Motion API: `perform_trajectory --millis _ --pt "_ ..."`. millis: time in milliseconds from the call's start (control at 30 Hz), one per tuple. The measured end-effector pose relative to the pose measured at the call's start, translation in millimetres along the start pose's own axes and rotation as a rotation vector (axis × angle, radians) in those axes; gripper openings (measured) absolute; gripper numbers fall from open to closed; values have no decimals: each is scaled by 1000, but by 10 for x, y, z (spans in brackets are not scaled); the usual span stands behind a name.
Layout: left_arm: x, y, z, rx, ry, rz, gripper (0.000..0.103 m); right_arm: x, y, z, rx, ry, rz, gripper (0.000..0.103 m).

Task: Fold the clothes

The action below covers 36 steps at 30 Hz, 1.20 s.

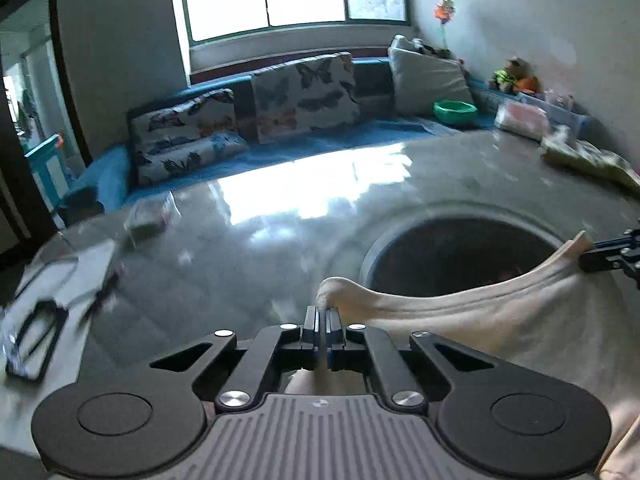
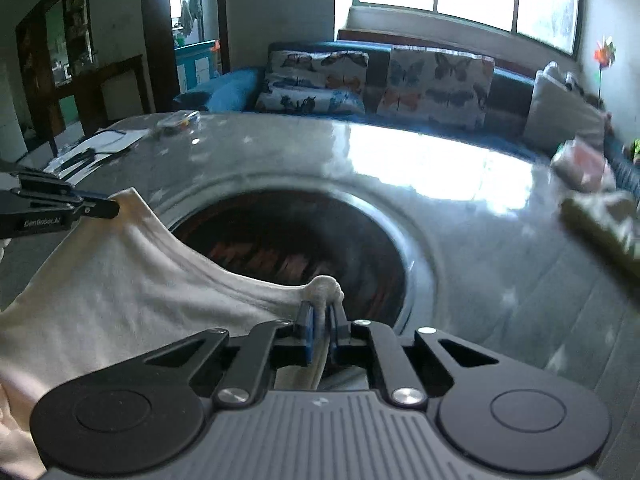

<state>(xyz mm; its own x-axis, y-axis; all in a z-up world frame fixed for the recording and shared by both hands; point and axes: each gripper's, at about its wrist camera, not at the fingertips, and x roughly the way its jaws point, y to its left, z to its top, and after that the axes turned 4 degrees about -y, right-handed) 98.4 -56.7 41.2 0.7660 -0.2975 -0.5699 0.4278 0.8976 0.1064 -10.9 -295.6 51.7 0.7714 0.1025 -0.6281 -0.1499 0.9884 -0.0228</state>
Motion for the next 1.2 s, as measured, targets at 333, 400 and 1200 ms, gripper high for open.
perform_trajectory --millis 333,400,1200 --pt "765 114 500 -104 39 93 8 705 -261 780 -117 -68 -137 8" --pt "764 146 487 -109 55 94 9 795 -299 860 -112 -63 -133 8" --pt "-389 -800 -209 23 90 -354 43 -537 -730 -417 -110 170 -126 29"
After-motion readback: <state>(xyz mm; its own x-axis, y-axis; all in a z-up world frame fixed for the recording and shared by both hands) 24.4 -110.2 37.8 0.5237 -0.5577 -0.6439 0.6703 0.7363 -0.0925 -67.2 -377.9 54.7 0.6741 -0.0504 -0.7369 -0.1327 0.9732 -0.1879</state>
